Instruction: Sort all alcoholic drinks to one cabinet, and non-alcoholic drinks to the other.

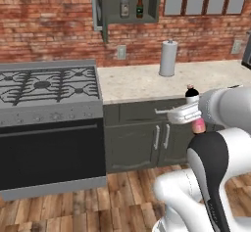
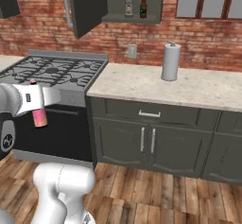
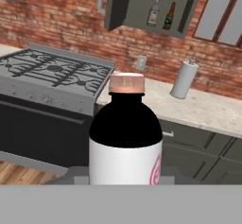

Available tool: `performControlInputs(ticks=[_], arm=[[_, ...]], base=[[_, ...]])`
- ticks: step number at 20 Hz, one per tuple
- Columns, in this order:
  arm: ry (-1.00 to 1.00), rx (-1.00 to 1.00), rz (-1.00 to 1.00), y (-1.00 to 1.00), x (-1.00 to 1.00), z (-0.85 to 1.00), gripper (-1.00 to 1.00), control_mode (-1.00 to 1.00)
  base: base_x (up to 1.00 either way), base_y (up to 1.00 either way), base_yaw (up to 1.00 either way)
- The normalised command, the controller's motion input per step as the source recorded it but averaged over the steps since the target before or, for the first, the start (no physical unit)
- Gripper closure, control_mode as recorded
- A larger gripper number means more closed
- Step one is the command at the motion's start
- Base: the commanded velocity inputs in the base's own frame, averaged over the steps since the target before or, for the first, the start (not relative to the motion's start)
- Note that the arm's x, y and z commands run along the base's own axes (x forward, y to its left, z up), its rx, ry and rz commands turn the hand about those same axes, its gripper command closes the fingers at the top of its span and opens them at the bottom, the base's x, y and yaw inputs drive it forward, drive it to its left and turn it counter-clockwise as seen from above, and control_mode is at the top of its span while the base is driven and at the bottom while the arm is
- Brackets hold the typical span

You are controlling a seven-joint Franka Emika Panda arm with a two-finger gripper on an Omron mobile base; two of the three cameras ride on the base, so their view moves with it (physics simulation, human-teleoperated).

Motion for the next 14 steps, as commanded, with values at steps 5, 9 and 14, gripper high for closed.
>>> performControlInputs(ticks=[5,9,14], arm=[[0.00,0.00,0.00,0.00,0.00,0.00,1.00,1.00],[0.00,0.00,0.00,0.00,0.00,0.00,1.00,1.00],[0.00,0.00,0.00,0.00,0.00,0.00,1.00,1.00]], base=[[-0.47,1.00,0.00],[-0.39,1.00,0.00],[-0.17,1.00,0.00]])
